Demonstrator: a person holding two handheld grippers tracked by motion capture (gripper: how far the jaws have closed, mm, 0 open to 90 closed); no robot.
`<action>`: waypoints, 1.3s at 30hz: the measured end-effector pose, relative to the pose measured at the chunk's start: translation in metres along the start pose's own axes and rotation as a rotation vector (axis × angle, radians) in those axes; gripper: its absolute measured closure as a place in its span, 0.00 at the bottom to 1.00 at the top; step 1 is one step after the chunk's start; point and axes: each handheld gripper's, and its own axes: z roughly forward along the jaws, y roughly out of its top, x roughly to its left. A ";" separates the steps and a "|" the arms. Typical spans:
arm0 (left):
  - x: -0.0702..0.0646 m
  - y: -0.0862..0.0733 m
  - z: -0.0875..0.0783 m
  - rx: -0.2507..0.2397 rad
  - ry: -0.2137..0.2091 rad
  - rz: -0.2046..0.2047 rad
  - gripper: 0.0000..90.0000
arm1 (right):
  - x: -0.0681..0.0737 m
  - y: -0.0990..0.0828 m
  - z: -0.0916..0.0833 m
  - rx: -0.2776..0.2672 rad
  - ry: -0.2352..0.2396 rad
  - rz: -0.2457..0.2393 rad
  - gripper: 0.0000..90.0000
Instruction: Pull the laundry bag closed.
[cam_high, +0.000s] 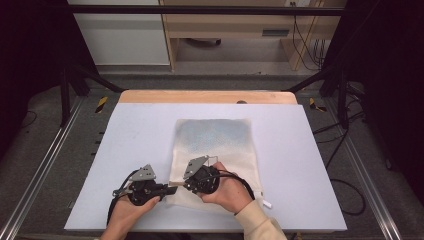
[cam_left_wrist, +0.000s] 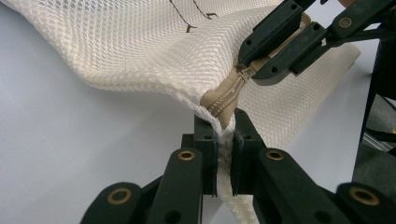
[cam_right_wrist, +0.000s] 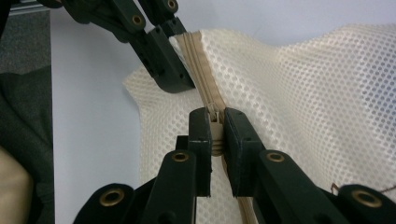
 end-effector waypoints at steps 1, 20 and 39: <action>0.000 0.000 0.000 -0.002 -0.001 0.000 0.92 | 0.000 -0.001 -0.001 0.001 0.000 0.003 0.91; -0.002 0.000 0.000 -0.010 -0.004 0.002 0.92 | -0.006 -0.016 -0.019 0.011 -0.029 0.026 0.91; -0.005 0.000 0.002 -0.013 0.004 0.018 0.92 | -0.011 -0.030 -0.034 -0.001 -0.044 0.061 0.91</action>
